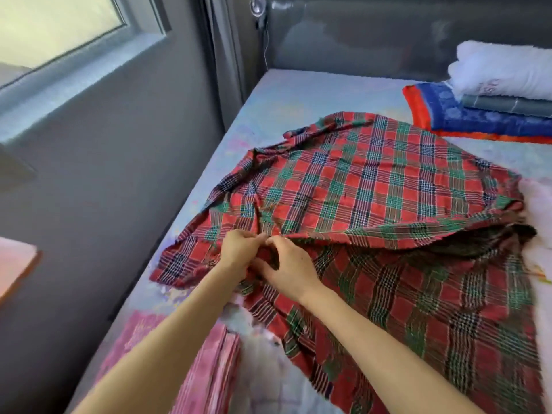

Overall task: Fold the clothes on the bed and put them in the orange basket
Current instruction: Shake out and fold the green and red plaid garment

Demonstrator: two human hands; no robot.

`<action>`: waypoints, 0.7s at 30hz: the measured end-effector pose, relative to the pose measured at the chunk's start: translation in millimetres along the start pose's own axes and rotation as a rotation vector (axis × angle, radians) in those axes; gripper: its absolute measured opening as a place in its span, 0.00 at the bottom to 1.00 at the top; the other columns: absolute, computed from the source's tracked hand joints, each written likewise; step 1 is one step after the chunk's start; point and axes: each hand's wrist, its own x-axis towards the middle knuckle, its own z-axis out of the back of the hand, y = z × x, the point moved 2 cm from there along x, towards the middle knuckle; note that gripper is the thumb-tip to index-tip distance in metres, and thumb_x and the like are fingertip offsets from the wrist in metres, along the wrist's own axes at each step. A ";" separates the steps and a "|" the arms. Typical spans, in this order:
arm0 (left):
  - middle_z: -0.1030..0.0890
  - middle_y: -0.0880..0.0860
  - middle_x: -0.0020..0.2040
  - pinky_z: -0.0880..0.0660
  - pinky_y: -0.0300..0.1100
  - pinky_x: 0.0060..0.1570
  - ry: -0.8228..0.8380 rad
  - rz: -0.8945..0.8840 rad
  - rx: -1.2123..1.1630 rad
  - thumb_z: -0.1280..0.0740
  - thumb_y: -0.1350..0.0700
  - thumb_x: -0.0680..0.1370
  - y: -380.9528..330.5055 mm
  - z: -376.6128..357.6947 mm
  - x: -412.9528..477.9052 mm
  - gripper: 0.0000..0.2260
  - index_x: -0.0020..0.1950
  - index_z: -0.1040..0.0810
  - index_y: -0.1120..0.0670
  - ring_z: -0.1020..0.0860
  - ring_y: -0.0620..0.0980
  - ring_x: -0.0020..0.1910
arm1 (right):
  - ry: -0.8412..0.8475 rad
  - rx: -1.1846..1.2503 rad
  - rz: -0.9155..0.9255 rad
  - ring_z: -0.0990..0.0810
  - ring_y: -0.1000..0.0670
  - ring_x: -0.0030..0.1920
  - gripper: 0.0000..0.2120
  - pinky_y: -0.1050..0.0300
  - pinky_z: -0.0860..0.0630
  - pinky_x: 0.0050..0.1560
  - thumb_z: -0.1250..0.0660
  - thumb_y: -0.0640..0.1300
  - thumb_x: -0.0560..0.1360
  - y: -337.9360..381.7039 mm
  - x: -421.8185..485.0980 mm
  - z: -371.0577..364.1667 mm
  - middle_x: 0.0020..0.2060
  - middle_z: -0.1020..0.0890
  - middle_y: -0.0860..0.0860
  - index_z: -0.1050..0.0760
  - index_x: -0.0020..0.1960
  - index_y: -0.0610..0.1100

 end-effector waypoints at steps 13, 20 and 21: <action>0.38 0.49 0.15 0.41 0.29 0.16 0.026 0.378 -0.336 0.35 0.63 0.77 54.3 14.6 123.6 0.30 0.15 0.34 0.55 0.39 0.43 0.12 | 0.250 -0.236 0.033 0.32 0.44 0.64 0.43 0.50 0.26 0.58 0.31 0.45 0.73 -28.5 83.9 -99.3 0.66 0.33 0.44 0.57 0.77 0.46; 0.29 0.55 0.25 0.26 0.33 0.21 -0.133 0.465 -0.328 0.37 0.68 0.76 120.4 58.2 187.6 0.09 0.35 0.27 0.63 0.28 0.48 0.21 | 0.101 -0.032 -0.109 0.24 0.43 0.46 0.27 0.63 0.35 0.36 0.46 0.30 0.77 -52.1 118.2 -136.0 0.46 0.21 0.42 0.42 0.74 0.44; 0.29 0.55 0.27 0.26 0.34 0.22 -0.208 0.519 -0.353 0.39 0.69 0.76 138.3 71.2 198.1 0.11 0.34 0.29 0.61 0.28 0.50 0.23 | 0.102 -0.017 -0.121 0.25 0.44 0.40 0.25 0.63 0.37 0.31 0.46 0.31 0.78 -56.0 122.9 -140.6 0.42 0.22 0.43 0.39 0.73 0.44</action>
